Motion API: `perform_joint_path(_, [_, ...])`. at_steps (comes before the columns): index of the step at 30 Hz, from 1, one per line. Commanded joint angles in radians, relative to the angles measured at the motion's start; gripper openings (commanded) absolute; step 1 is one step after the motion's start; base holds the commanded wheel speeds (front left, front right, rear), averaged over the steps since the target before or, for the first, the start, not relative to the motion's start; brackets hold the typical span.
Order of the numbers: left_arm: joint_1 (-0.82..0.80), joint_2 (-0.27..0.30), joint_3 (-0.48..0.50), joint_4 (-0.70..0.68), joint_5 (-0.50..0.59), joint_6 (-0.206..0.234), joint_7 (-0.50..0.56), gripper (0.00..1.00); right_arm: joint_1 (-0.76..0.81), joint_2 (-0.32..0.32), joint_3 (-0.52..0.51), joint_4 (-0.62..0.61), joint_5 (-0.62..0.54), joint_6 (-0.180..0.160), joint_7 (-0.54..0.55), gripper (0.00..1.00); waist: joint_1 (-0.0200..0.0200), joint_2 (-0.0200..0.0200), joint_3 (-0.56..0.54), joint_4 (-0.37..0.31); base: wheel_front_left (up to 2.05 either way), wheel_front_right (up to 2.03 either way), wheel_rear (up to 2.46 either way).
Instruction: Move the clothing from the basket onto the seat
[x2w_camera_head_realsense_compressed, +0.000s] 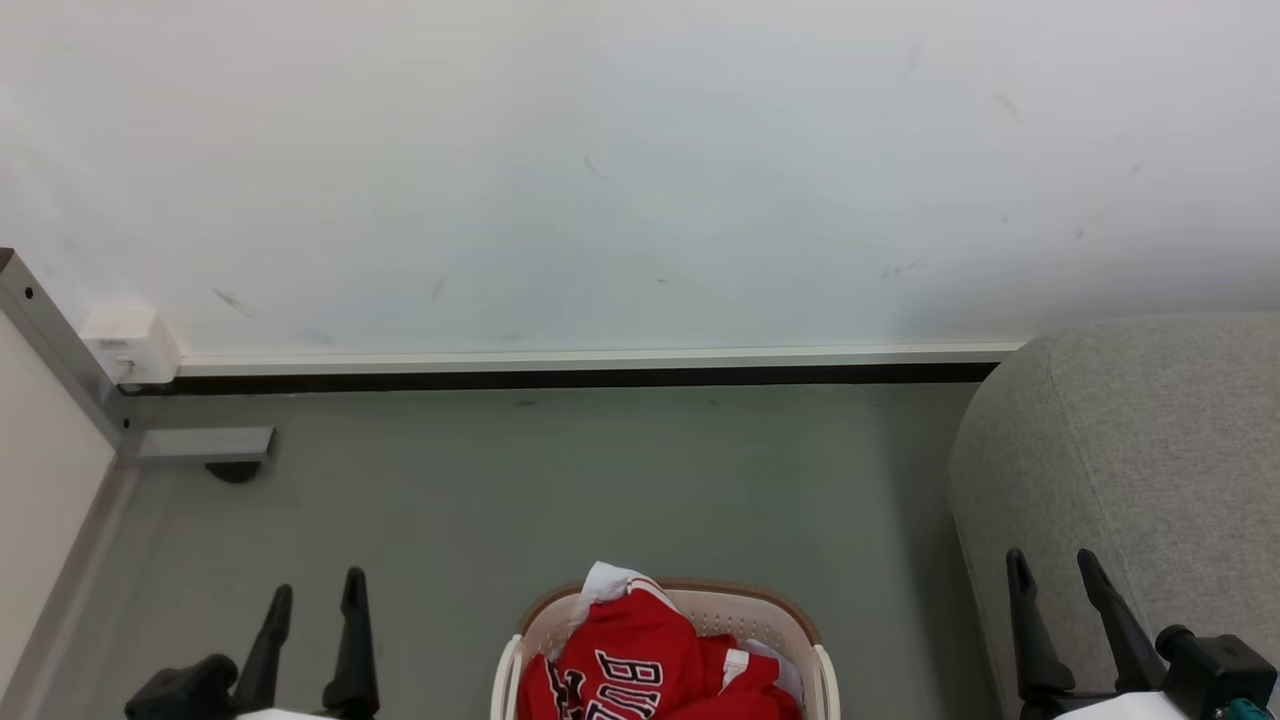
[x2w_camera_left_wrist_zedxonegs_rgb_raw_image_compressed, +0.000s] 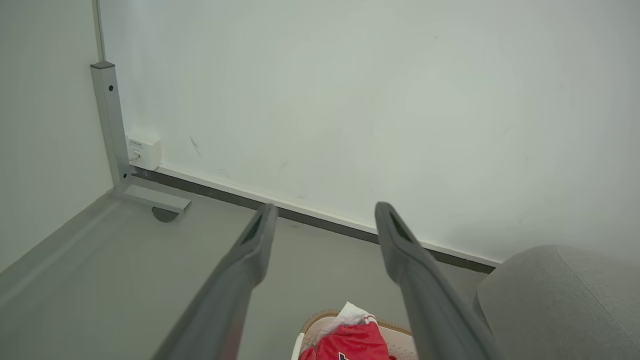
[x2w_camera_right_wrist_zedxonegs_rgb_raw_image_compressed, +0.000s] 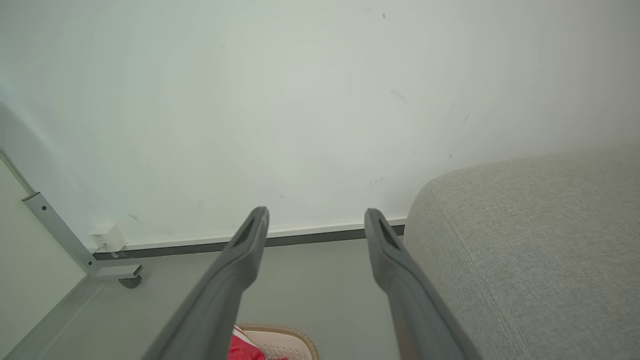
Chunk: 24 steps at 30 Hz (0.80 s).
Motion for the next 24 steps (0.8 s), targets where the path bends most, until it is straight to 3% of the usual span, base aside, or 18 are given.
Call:
perform_joint_path(1, [0.010,0.010,-0.003,-0.007,0.032,0.006,-0.008,1.00,0.001,-0.010,0.000,0.003,-0.027,-0.001,-0.012,1.00,0.0000,0.0000,-0.001,0.000,0.00,0.00,0.00])
perform_joint_path(24, [0.034,0.018,-0.018,-0.005,0.217,0.016,-0.056,1.00,-0.001,-0.011,0.007,0.030,-0.146,-0.002,-0.055,1.00,0.0000,0.0000,-0.003,-0.008,0.00,0.00,0.00])
